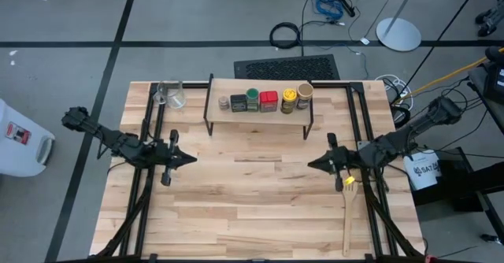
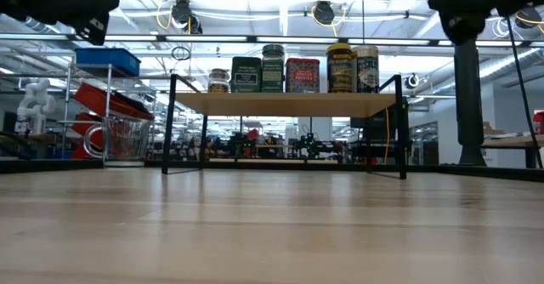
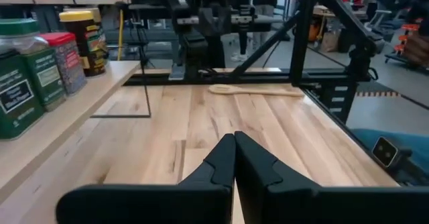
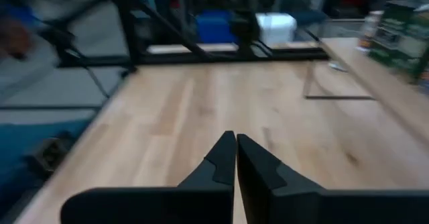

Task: Shelf spices
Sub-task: Return to Home Position

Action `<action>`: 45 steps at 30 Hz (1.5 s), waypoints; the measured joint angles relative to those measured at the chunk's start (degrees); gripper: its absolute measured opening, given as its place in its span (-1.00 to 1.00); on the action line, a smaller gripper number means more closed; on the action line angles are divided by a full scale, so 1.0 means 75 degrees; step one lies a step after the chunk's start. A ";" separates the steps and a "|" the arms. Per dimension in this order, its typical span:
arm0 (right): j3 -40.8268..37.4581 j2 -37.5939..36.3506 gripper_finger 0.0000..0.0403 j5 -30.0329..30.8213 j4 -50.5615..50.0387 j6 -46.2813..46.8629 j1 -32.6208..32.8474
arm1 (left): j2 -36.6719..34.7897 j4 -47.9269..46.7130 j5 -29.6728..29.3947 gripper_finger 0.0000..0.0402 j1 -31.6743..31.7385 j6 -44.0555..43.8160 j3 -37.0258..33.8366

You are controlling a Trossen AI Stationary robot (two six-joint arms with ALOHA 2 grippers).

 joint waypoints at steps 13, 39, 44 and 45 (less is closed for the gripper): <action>-0.2527 -0.0517 -1.00 -0.1430 0.3482 -0.0346 -0.0833 | -0.0676 0.0472 -0.0161 -0.95 0.0502 -0.0011 -0.0924; -0.2950 -0.0513 -1.00 -0.2099 0.3323 -0.0202 -0.1476 | -0.0689 0.0869 0.1360 -0.95 0.1449 -0.0058 -0.1729; -0.2942 -0.0512 -1.00 -0.2130 0.3095 -0.0037 -0.1632 | -0.0689 0.0831 0.1503 -0.95 0.1707 0.0132 -0.1732; -0.2942 -0.0514 -1.00 -0.2174 0.3104 -0.0085 -0.1665 | -0.0689 0.0838 0.1506 -0.95 0.1756 0.0142 -0.1732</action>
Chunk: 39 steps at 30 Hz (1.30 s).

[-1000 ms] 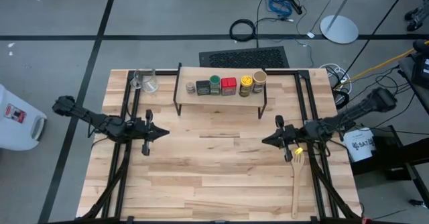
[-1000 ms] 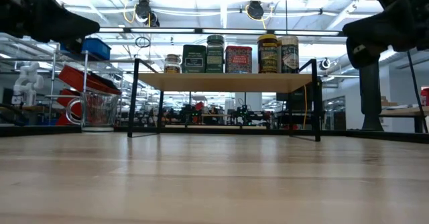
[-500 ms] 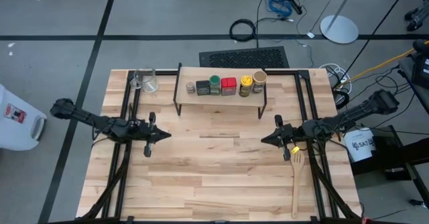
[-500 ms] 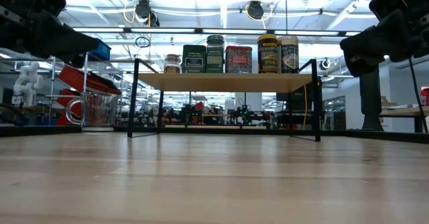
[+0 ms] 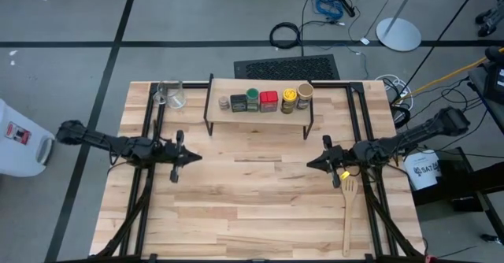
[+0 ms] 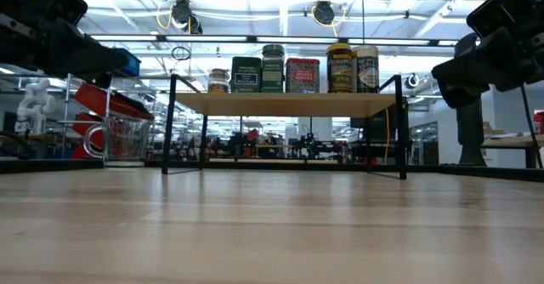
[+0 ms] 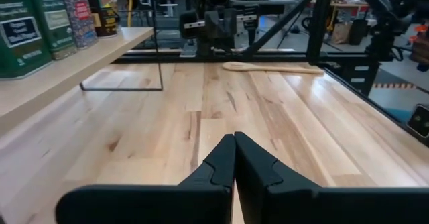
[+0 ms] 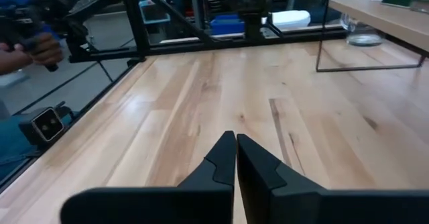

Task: Shelf spices
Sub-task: Return to Home Position

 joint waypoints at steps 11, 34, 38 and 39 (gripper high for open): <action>0.0009 -0.0845 -1.00 -0.0777 -0.0629 -0.0322 -0.0562 | 0.0000 -0.0028 0.0198 -0.95 0.0240 -0.0001 -0.0003; 0.0009 -0.3180 -1.00 -0.0270 -0.2920 -0.0639 -0.1649 | -0.0001 -0.0045 0.0198 -0.95 0.0240 -0.0203 -0.0003; 0.0009 -0.3343 -1.00 -0.0518 -0.2969 -0.0670 -0.1664 | -0.0035 -0.0045 0.0184 -0.95 0.0240 -0.0125 -0.0003; 0.0009 -0.3376 -1.00 -0.0532 -0.2961 -0.0683 -0.1662 | -0.0069 -0.0035 0.0146 -0.95 0.0240 -0.0070 -0.0003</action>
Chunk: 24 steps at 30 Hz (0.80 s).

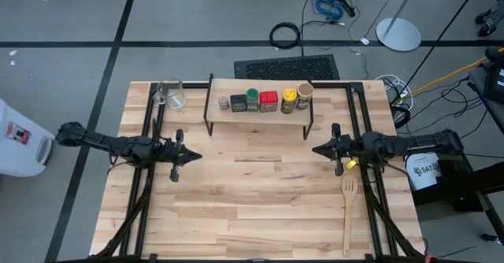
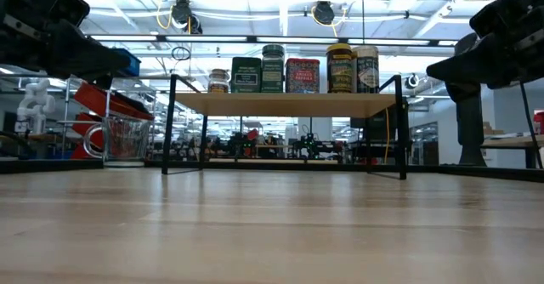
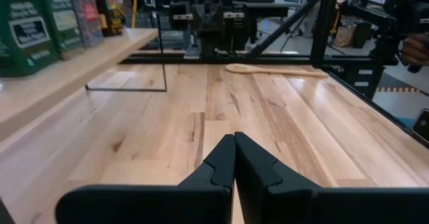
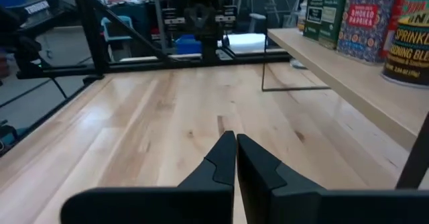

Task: Shelf spices
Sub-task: Return to Home Position

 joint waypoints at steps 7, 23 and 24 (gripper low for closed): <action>0.0000 -0.0322 -1.00 -0.0533 -0.0067 -0.0128 0.0003 | -0.0405 -0.0001 -0.0161 -0.95 0.0007 0.0268 -0.0001; 0.0000 -0.0431 -1.00 -0.0624 -0.0102 -0.0245 0.0003 | -0.0954 -0.0384 0.0501 -0.95 0.0988 0.0679 -0.0003; 0.0000 -0.0431 -1.00 -0.0624 -0.0102 -0.0218 0.0000 | -0.0954 -0.0456 0.0608 -0.95 0.1070 0.0672 -0.0003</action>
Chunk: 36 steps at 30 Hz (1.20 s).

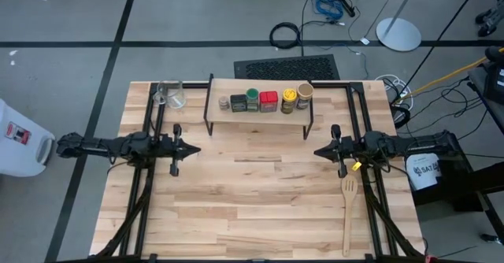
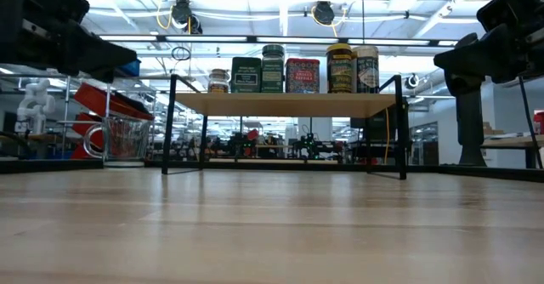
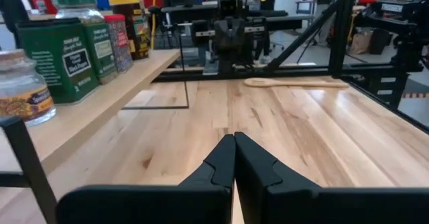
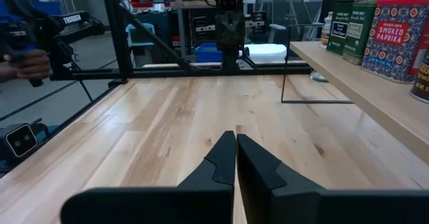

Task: Shelf spices
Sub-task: Return to Home Position

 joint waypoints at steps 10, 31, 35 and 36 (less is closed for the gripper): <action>0.0000 0.0000 -1.00 -0.0001 -0.0003 -0.0018 0.0003 | -0.0004 -0.0138 0.0527 -0.98 0.0537 -0.0033 0.0000; 0.0000 -0.0002 -1.00 0.0058 0.0002 -0.0249 -0.0004 | -0.0003 -0.0127 0.0790 -1.00 0.0522 -0.0006 0.0000; 0.0000 -0.0167 -1.00 0.0061 0.0003 -0.0289 -0.0073 | -0.0003 -0.0137 0.0799 -1.00 0.0523 -0.0009 0.0000; 0.0000 -0.0243 -1.00 0.0061 0.0006 -0.0294 -0.0093 | -0.0003 -0.0137 0.0799 -1.00 0.0524 -0.0009 0.0000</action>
